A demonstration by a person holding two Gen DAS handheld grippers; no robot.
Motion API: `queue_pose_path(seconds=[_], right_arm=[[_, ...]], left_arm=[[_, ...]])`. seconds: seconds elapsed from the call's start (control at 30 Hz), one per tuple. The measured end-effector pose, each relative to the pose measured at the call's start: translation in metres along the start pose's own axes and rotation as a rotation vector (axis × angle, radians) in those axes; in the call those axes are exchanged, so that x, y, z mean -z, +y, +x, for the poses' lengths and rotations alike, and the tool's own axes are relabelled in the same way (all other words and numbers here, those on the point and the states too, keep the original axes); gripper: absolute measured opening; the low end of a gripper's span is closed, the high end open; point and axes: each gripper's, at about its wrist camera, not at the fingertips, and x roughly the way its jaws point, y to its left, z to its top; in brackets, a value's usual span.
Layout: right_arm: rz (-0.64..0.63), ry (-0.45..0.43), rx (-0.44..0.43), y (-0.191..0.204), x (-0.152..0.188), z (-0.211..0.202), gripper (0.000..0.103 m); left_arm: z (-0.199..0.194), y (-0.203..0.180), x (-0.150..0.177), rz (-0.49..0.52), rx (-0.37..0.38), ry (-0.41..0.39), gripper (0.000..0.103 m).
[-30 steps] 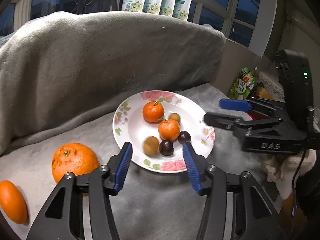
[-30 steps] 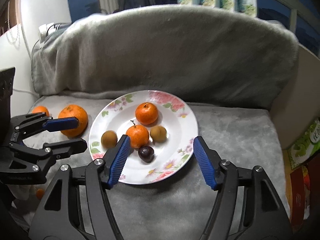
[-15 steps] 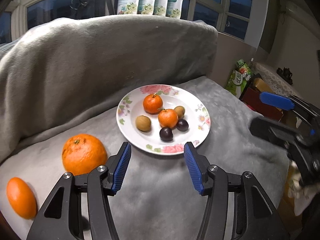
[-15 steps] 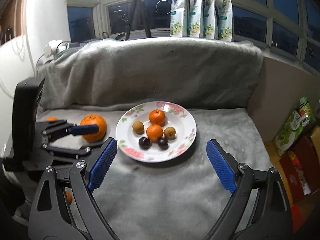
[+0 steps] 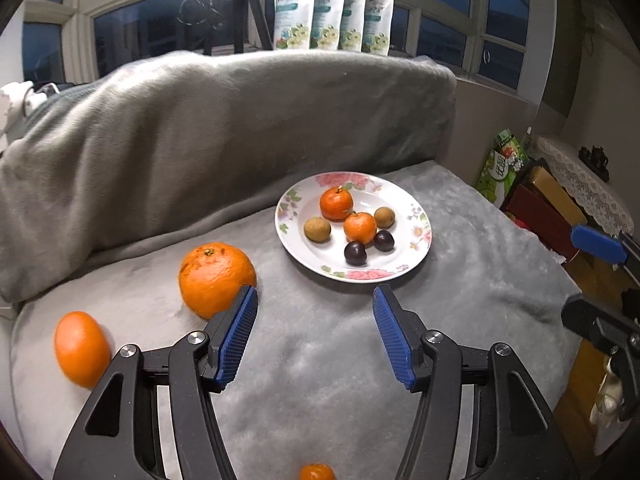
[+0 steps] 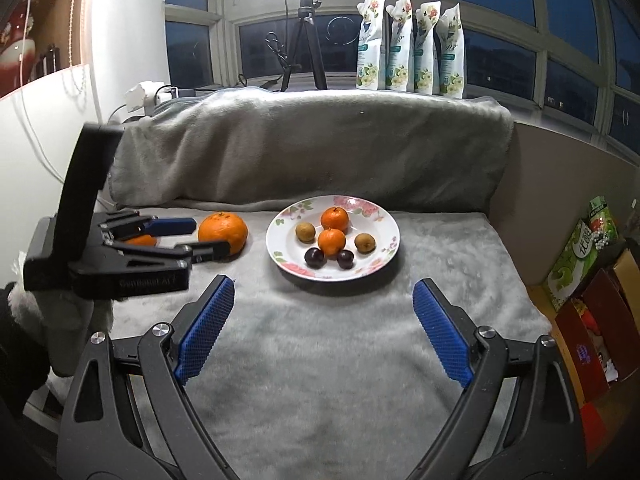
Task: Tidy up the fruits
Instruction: 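Pull both open grippers back from the plate toward the loose fruits, then grasp the dark plum with the left gripper while the right gripper grasps a small mandarin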
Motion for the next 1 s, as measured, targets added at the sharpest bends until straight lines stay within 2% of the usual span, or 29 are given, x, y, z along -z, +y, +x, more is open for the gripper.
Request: queue_pose_path(seconds=[0.43,1.0], right_arm=[[-0.012,-0.013,-0.003,-0.001,0.026,-0.028,0.093],[-0.090,0.009,-0.120,0.044,0.049,-0.024,0.093]], left_arm=[[-0.014,-0.017,0.019,-0.018,-0.023,0.003,0.060],[-0.017,0.009,0.052,-0.092,-0.092,0.055,0.060]])
